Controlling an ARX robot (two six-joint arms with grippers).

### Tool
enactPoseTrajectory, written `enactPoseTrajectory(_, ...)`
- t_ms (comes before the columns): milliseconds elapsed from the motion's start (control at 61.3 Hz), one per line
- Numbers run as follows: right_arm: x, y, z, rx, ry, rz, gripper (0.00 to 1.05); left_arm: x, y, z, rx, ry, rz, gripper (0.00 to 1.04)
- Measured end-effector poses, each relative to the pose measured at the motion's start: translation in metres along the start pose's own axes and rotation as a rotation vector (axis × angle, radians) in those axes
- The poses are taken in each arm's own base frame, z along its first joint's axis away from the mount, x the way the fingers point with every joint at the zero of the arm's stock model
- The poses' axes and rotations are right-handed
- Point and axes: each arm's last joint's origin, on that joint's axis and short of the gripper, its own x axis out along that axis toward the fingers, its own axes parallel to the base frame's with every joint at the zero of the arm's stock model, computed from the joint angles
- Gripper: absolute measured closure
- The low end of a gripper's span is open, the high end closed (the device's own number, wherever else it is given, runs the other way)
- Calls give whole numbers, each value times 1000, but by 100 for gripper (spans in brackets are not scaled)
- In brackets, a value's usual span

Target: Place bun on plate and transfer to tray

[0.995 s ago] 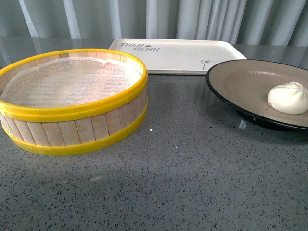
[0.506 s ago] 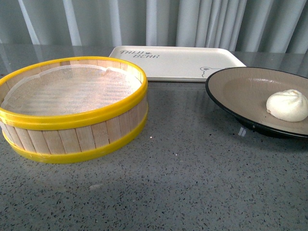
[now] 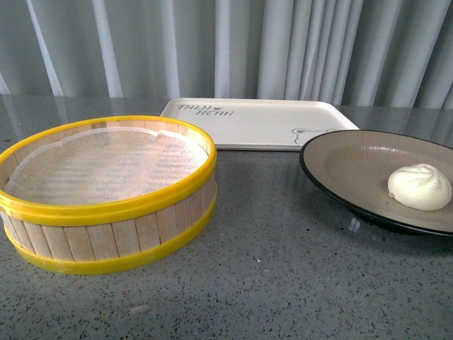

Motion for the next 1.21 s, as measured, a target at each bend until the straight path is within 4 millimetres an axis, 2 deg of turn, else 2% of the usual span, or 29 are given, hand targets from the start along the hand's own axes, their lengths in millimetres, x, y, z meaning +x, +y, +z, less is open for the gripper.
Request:
enactPoseTrajectory(98,0,0,0,0,0,0,9,0,0,0,-1,0,0,99)
enactPoseTrajectory(212,0,0,0,0,0,0,9,0,0,0,0,0,0,76)
enactPoseTrajectory(310,0,0,0,0,0,0,9,0,0,0,0,0,0,51)
enactPoseTrajectory(473,0,0,0,0,0,0,9,0,0,0,0,0,0,24)
enactPoseTrajectory(555,0,0,0,-8,6,-3,9,0,0,0,0,0,0,5)
enactPoseTrajectory(620,0,2,0,-105,135,-36,9,0,0,0,0,0,0,7)
enactPoseTrajectory(685,1,5,3,-179,167,-24,9,0,0,0,0,0,0,7)
enactPoseTrajectory(734,3,6,8,-210,158,-2,9,0,0,0,0,0,0,7)
enactPoseTrajectory(881,15,2,43,-236,11,1,9,0,0,0,0,-2,0,7)
enactPoseTrajectory(946,29,-6,57,-227,-36,-13,9,0,0,0,0,-2,0,7)
enactPoseTrajectory(1044,70,-37,80,-93,-6,-61,9,0,0,0,0,-3,0,7)
enactPoseTrajectory(1109,90,-53,83,24,61,-69,9,0,0,0,0,-3,0,7)
enactPoseTrajectory(1207,122,-74,74,268,180,-82,9,0,0,0,0,-3,0,7)
